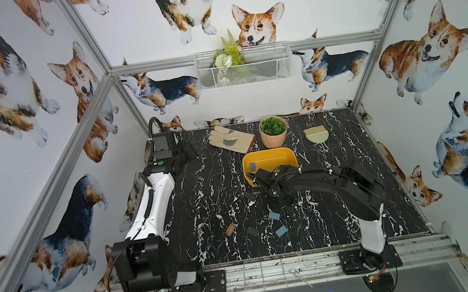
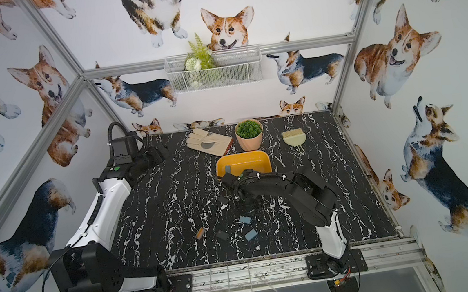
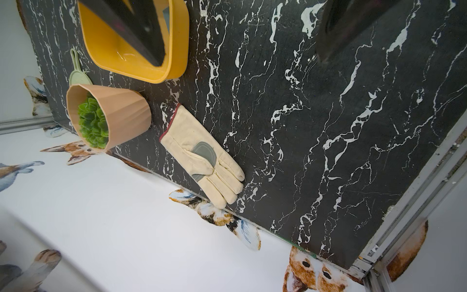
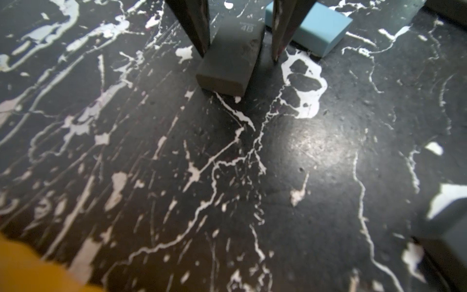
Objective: Put the eraser in the storage box
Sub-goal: Pick up the eraser from the center of the board.
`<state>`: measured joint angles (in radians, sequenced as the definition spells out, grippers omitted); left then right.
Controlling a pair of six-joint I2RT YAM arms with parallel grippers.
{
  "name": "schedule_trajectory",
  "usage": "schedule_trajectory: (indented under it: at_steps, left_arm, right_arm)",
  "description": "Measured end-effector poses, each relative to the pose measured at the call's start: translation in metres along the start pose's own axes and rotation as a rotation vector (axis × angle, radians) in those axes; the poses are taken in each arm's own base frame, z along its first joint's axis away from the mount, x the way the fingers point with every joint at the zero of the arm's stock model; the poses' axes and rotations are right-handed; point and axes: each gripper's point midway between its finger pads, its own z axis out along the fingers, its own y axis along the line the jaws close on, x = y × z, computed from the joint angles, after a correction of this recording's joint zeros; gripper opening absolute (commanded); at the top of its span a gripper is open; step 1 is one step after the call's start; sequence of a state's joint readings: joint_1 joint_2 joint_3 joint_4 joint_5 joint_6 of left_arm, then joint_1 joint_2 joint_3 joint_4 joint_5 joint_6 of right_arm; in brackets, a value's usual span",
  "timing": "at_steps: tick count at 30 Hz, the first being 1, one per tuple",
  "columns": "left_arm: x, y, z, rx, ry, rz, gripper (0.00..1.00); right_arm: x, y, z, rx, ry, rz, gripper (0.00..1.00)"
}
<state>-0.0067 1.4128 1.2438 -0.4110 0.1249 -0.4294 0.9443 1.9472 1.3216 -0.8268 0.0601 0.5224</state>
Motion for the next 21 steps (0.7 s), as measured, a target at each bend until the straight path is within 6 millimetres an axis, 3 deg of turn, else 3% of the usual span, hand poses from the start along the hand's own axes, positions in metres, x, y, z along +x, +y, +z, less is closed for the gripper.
schedule_trajectory:
  at_steps: [7, 12, 18, 21]
  left_arm:
    - [0.0, 0.0, 0.001, -0.001, 0.002, 0.0, 0.95]
    - [0.0, 0.0, 0.001, -0.001, 0.002, 0.0, 0.95]
    - [0.0, 0.0, 0.001, -0.001, 0.002, 0.001, 0.95]
    - [-0.001, 0.0, 0.0, 0.0, 0.0, 0.003, 0.95]
  right_arm:
    - [0.0, 0.0, -0.001, -0.002, -0.003, 0.001, 0.28]
    - [-0.001, -0.002, -0.011, 0.003, -0.034, -0.001, 0.28]
    - [-0.004, -0.003, -0.041, 0.002, -0.123, -0.013, 0.29]
    - [-0.012, -0.007, -0.069, -0.001, -0.191, -0.005, 0.3]
